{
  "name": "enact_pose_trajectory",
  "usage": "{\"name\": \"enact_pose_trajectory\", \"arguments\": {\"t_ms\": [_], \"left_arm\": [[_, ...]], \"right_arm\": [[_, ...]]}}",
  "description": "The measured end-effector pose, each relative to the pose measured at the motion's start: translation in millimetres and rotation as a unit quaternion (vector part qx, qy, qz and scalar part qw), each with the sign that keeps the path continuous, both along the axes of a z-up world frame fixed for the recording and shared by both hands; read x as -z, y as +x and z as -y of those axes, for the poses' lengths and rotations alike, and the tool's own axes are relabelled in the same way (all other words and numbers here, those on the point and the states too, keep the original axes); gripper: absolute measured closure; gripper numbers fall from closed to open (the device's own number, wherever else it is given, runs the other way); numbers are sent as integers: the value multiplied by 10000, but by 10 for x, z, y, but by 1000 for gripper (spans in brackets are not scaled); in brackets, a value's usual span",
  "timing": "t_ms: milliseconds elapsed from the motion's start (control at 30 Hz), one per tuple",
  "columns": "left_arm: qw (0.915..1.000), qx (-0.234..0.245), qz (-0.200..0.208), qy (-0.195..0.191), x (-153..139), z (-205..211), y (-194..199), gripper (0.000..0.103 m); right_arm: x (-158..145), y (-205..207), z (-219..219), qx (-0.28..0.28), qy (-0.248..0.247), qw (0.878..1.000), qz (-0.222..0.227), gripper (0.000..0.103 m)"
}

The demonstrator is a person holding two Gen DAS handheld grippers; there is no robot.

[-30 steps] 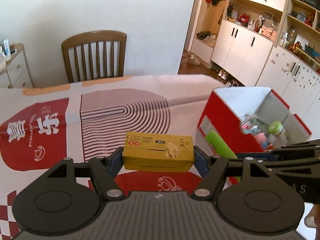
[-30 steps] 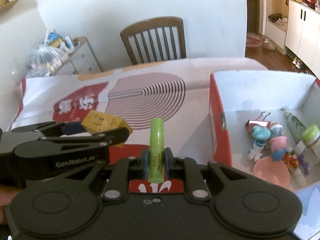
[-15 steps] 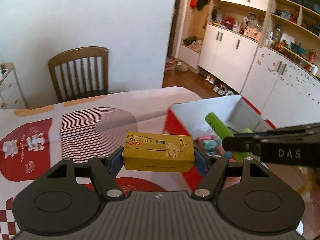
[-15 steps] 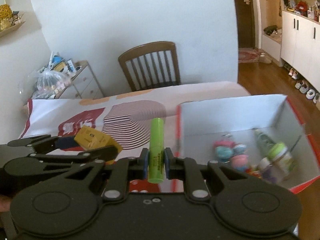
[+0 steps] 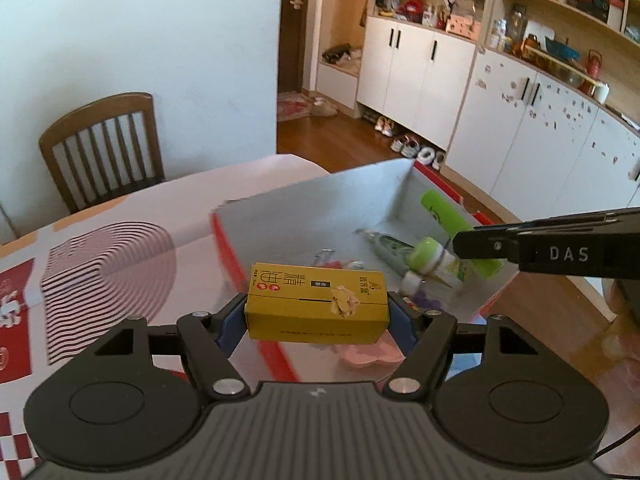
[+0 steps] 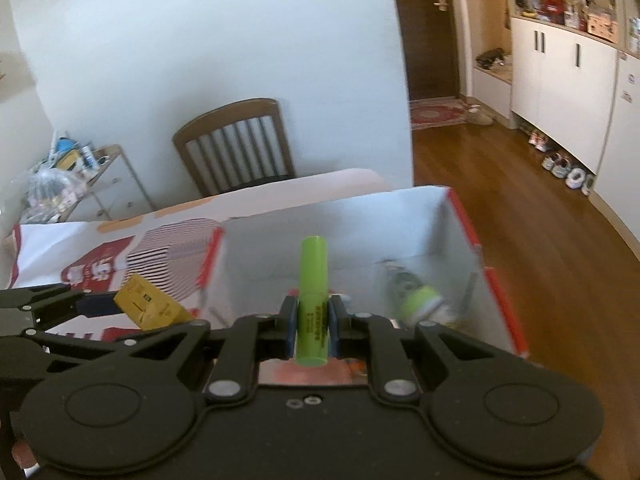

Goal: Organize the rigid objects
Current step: 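Carry the yellow box and green highlighter into the shoebox and lower them, then open both grippers to release the yellow box and highlighter in the box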

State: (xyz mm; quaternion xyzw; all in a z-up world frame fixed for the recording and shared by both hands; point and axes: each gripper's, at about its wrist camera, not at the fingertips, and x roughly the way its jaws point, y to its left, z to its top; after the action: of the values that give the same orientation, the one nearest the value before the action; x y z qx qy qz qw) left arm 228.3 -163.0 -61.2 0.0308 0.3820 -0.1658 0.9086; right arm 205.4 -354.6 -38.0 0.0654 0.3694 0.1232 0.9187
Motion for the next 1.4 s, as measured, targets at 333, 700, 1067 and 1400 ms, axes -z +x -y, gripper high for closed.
{"name": "enact_pose_trajectory", "arguments": {"t_ms": [333,700,1067,1400], "left_arm": [[9990,118,-370,238,314,529,301,31],[9957,-92,-842,374,653,705,671,34],[9935,-286,-1072,267,782,708,810,34],[9918,-270,-1210,295,759,743,822,33]], "right_arm": [[274,259,386,50,-218,9995,-223,88],[629,766,200,-416,-528,9962,-547,88],[854,1132,54,-843,-696,9886,-1035,88],[877,1182,117,-941,-519,9852,-1334,78]]}}
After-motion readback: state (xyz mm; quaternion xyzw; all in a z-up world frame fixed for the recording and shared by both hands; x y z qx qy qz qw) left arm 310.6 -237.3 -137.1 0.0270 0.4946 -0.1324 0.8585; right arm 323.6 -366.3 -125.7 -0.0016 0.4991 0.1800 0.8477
